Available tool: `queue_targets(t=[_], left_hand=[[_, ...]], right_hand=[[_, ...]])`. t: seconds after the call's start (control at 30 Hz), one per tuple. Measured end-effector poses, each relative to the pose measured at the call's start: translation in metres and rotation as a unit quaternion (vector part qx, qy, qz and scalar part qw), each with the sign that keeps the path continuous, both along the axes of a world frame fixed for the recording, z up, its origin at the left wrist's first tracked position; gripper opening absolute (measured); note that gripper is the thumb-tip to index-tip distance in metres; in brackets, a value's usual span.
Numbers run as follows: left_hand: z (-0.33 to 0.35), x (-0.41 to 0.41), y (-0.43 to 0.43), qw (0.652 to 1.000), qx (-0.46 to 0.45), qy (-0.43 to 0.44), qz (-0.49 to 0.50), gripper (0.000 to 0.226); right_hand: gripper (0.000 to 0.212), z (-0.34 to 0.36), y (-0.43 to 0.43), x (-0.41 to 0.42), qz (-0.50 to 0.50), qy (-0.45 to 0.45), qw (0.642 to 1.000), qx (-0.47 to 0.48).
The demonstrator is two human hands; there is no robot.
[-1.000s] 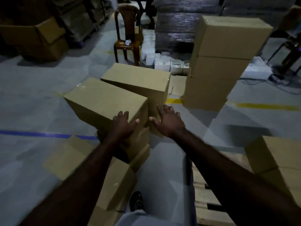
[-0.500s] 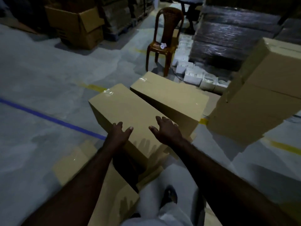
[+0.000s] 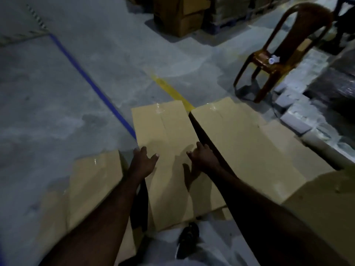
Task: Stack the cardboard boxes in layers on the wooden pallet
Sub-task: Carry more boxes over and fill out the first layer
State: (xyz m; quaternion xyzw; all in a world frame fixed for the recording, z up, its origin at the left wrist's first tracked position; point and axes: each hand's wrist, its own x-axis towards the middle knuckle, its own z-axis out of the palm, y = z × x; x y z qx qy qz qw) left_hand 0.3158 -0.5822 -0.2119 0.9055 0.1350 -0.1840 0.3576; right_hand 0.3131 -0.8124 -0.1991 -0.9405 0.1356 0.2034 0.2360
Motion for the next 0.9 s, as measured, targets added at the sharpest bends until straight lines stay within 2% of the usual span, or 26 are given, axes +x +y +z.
queue_targets(t=[0.07, 0.17, 0.3, 0.43, 0.57, 0.63, 0.77, 0.9], left_hand=[[-0.013, 0.004, -0.009, 0.999, -0.015, 0.012, 0.032, 0.078], [-0.025, 0.005, -0.017, 0.997, -0.022, 0.014, 0.076, 0.088], [-0.027, 0.002, -0.018, 0.996, -0.02, 0.019, 0.087, 0.105], [0.002, 0.004, -0.015, 0.998, 0.001, 0.014, 0.059, 0.107], [0.055, 0.007, -0.008, 0.999, 0.029, -0.028, 0.022, 0.1], [0.081, 0.007, -0.003, 0.998, 0.033, -0.049, 0.011, 0.1], [0.122, 0.005, 0.011, 0.991, 0.07, -0.11, -0.029, 0.1], [0.155, -0.01, 0.03, 0.981, 0.098, -0.144, -0.084, 0.105]], right_hand=[[0.073, -0.014, -0.005, 0.018, 0.007, 0.016, 1.0, 0.019], [0.093, -0.029, -0.007, 0.032, 0.007, 0.036, 0.998, 0.048], [0.108, -0.031, -0.008, 0.034, 0.004, 0.055, 0.997, 0.06], [0.102, -0.012, -0.008, 0.036, 0.024, 0.02, 0.999, 0.039], [0.072, 0.037, -0.003, 0.027, 0.03, -0.037, 0.999, 0.027], [0.065, 0.061, 0.002, 0.019, 0.023, -0.049, 0.998, 0.025], [0.071, 0.098, 0.017, -0.009, -0.001, -0.095, 0.994, 0.05], [0.081, 0.128, 0.041, -0.054, -0.069, -0.146, 0.984, 0.071]])
